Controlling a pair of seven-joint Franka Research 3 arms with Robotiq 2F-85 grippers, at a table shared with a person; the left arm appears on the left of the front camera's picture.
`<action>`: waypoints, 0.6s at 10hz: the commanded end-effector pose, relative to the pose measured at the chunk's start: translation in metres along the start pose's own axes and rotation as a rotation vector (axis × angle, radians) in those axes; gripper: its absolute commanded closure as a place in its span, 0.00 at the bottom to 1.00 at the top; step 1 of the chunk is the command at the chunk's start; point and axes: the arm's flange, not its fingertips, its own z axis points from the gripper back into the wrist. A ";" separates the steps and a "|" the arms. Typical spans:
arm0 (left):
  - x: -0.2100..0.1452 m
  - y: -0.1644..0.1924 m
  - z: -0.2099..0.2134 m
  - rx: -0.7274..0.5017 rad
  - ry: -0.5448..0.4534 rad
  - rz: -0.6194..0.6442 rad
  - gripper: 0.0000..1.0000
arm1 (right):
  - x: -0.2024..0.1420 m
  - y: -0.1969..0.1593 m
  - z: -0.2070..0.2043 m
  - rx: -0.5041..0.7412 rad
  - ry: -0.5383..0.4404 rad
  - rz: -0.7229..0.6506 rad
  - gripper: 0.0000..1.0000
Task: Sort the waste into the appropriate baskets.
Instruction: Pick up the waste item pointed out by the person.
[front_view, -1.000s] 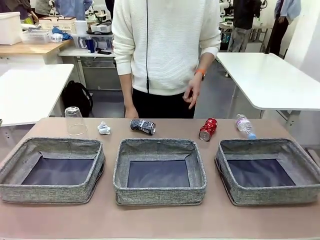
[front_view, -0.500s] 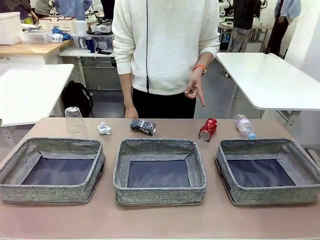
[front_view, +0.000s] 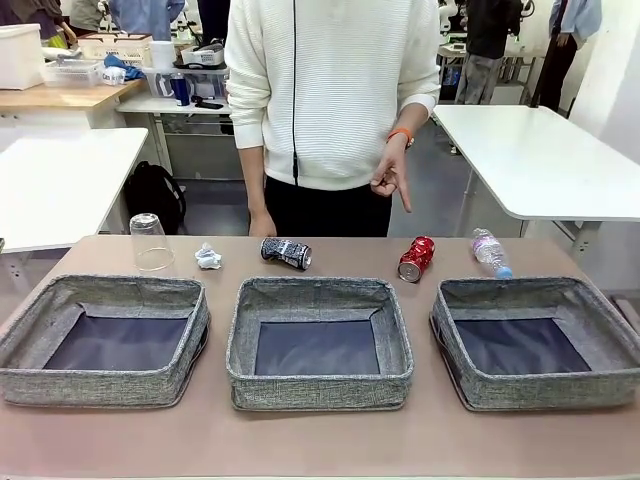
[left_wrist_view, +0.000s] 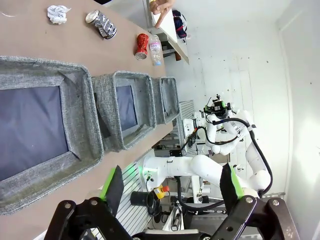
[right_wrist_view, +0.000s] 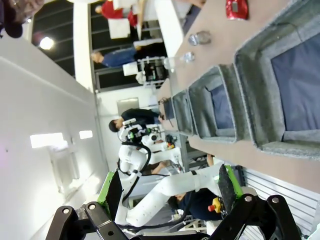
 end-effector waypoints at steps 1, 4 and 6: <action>0.003 -0.001 0.001 -0.017 -0.001 -0.021 0.00 | -0.002 0.006 0.002 0.012 0.002 -0.011 0.00; 0.003 -0.001 0.001 -0.017 -0.001 -0.021 0.00 | 0.006 0.012 -0.022 -0.131 -0.165 -0.114 0.00; 0.003 -0.001 0.001 -0.017 -0.001 -0.021 0.00 | 0.015 0.040 -0.083 -0.360 -0.214 -0.076 0.00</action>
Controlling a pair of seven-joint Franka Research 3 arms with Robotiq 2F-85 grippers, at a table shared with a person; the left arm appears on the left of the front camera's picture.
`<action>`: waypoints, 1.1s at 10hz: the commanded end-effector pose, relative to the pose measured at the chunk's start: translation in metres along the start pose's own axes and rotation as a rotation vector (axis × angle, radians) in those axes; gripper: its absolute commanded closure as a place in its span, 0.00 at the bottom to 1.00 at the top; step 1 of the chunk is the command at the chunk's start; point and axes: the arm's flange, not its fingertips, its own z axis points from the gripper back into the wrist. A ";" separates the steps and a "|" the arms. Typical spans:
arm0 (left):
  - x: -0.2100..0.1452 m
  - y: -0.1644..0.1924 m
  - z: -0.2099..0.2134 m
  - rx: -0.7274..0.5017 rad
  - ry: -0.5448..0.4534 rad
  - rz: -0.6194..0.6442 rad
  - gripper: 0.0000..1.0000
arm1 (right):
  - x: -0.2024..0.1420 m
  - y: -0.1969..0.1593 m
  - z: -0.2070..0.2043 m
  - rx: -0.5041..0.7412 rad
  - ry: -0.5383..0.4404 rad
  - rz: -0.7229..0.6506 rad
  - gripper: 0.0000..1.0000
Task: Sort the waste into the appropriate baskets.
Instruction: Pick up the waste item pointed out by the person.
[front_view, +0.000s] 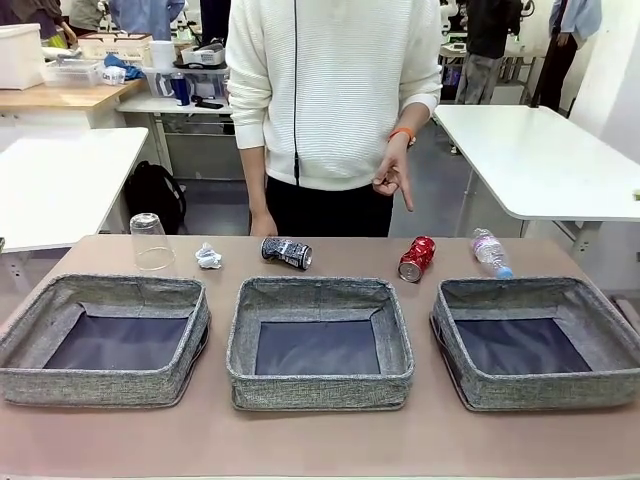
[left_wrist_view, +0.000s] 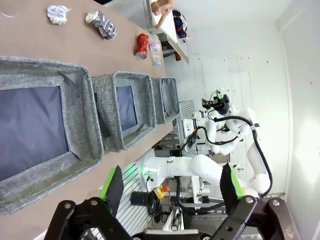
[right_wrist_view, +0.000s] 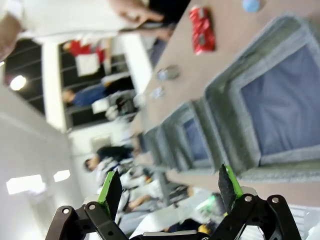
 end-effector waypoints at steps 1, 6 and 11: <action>0.002 -0.001 0.001 -0.018 -0.002 -0.021 0.00 | -0.023 0.045 -0.075 -0.240 -0.046 0.026 0.00; 0.002 -0.001 0.001 -0.018 -0.002 -0.021 0.00 | -0.036 0.104 -0.236 -0.487 0.034 0.196 0.00; 0.002 -0.001 0.001 -0.018 -0.002 -0.021 0.00 | -0.049 0.096 -0.245 -0.473 0.054 0.211 0.00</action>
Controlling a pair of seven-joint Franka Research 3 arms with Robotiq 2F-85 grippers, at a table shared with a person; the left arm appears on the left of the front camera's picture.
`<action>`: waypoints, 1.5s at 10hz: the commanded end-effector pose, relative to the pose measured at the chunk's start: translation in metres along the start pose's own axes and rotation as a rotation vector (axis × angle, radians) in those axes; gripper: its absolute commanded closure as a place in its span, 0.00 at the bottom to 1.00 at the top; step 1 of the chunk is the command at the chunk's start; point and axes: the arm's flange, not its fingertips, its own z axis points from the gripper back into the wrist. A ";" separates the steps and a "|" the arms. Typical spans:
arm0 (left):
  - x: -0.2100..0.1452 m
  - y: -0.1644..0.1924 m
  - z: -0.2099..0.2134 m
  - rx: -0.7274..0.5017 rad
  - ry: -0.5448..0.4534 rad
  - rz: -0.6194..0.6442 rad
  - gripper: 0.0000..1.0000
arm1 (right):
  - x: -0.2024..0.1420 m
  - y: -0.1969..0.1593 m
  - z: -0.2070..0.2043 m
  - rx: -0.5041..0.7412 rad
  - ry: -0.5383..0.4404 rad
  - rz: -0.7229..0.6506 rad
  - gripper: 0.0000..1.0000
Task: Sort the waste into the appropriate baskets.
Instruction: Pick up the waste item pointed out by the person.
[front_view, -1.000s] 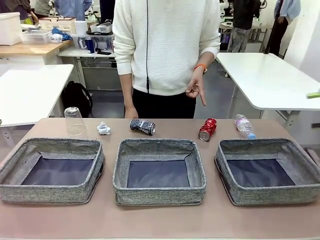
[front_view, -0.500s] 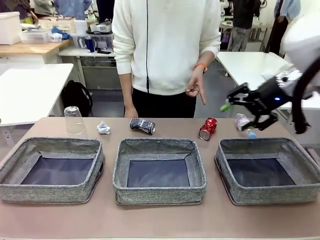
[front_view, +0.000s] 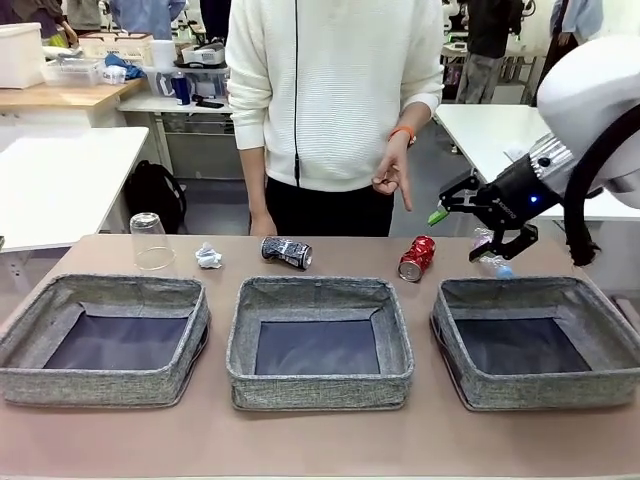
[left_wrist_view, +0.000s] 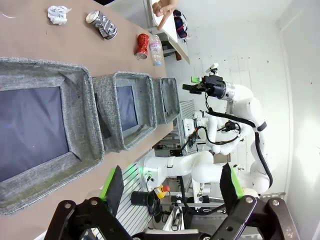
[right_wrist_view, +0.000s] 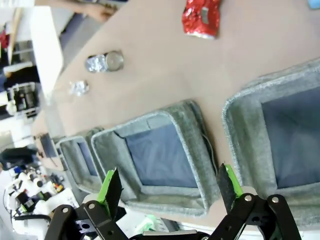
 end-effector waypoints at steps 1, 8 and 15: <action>0.000 -0.001 0.000 -0.020 -0.003 -0.021 0.00 | 0.005 0.012 -0.019 -0.132 -0.065 -0.064 0.00; 0.000 -0.001 0.000 -0.020 -0.003 -0.021 0.00 | 0.098 0.020 -0.099 -0.384 -0.127 -0.030 0.00; 0.000 -0.001 0.000 -0.020 -0.003 -0.021 0.00 | 0.154 0.005 -0.175 -0.414 -0.071 0.045 0.00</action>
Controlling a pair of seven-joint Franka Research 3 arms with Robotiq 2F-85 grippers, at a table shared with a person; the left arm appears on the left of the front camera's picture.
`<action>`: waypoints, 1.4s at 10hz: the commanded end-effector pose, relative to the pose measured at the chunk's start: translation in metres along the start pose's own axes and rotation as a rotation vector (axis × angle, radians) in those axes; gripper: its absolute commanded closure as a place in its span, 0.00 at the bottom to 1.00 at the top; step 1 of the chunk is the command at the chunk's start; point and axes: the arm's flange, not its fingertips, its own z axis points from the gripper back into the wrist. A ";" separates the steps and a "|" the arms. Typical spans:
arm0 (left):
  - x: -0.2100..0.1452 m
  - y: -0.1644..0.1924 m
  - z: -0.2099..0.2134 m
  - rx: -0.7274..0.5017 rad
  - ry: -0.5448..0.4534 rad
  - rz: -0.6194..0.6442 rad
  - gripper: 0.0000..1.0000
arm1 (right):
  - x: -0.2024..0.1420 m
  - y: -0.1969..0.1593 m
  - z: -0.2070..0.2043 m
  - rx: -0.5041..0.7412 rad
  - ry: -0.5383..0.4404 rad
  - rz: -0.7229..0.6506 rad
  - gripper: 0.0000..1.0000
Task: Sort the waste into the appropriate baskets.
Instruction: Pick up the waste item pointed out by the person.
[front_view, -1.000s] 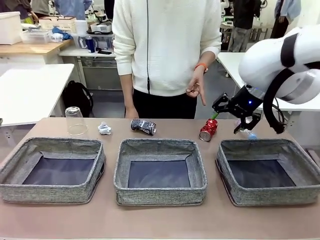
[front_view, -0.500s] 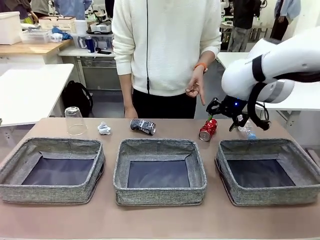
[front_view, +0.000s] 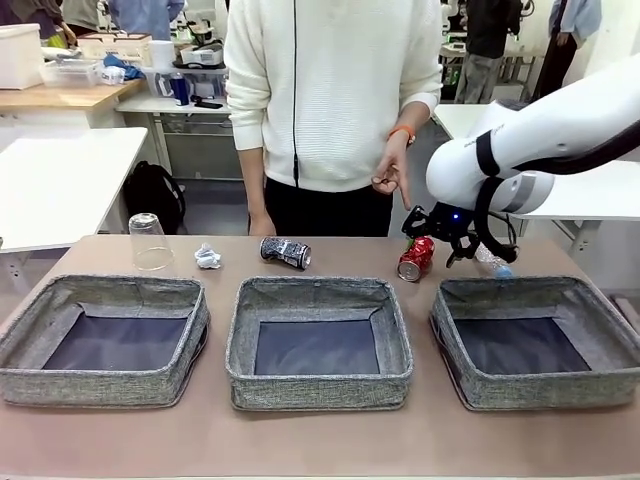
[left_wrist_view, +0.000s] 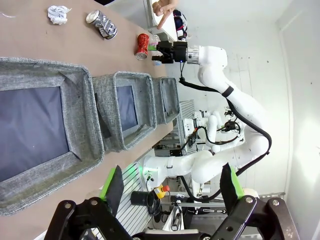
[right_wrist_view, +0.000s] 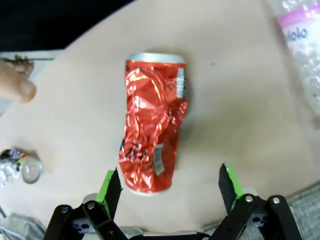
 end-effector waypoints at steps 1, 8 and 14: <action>0.000 -0.002 0.000 -0.019 -0.004 -0.022 0.00 | 0.011 0.012 -0.012 -0.005 -0.013 0.032 0.00; 0.000 -0.002 0.000 -0.019 -0.004 -0.022 0.00 | 0.009 0.020 -0.028 -0.050 0.010 0.053 0.00; 0.000 -0.002 0.000 -0.019 -0.004 -0.022 0.00 | 0.007 0.020 -0.031 -0.053 0.022 0.047 1.00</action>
